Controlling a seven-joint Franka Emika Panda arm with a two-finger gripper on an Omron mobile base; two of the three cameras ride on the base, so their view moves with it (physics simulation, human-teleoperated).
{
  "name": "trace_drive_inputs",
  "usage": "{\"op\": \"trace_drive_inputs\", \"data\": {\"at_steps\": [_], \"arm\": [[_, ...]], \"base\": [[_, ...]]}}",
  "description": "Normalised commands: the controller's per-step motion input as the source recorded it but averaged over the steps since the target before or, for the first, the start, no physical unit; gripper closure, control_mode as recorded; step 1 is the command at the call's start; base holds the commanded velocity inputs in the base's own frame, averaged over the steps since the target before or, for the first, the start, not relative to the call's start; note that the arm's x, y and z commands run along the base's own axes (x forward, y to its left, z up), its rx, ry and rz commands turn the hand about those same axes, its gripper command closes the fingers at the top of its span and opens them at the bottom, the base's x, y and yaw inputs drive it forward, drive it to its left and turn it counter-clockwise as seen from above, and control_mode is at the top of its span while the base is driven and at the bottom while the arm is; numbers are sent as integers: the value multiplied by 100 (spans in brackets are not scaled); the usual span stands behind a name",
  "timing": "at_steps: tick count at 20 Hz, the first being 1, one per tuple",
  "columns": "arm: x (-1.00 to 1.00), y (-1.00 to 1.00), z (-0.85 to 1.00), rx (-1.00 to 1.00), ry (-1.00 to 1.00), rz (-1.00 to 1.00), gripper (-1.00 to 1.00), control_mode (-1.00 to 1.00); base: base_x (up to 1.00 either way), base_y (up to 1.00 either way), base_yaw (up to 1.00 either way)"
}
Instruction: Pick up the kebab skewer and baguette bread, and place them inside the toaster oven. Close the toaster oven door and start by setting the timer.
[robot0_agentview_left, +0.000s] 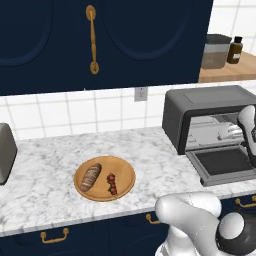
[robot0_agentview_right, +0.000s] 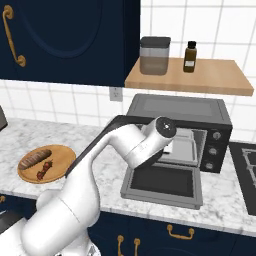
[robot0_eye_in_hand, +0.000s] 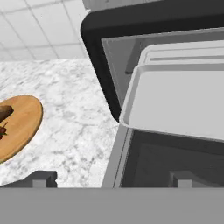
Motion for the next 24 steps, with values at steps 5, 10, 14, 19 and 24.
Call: {"op": "trace_drive_inputs", "data": {"at_steps": [5,10,14,19,24], "arm": [[-86,100,13,-7,11,-1,-100,-100],[-19,100,0,-7,22,-7,-100,-100],[0,100,0,-7,21,-8,-100,-100],[6,100,-2,-3,27,-3,-100,-100],[2,100,-11,-2,19,1,-100,-100]], "base": [[0,0,0],[0,0,0],[0,0,0],[0,0,0],[0,0,0]]}}
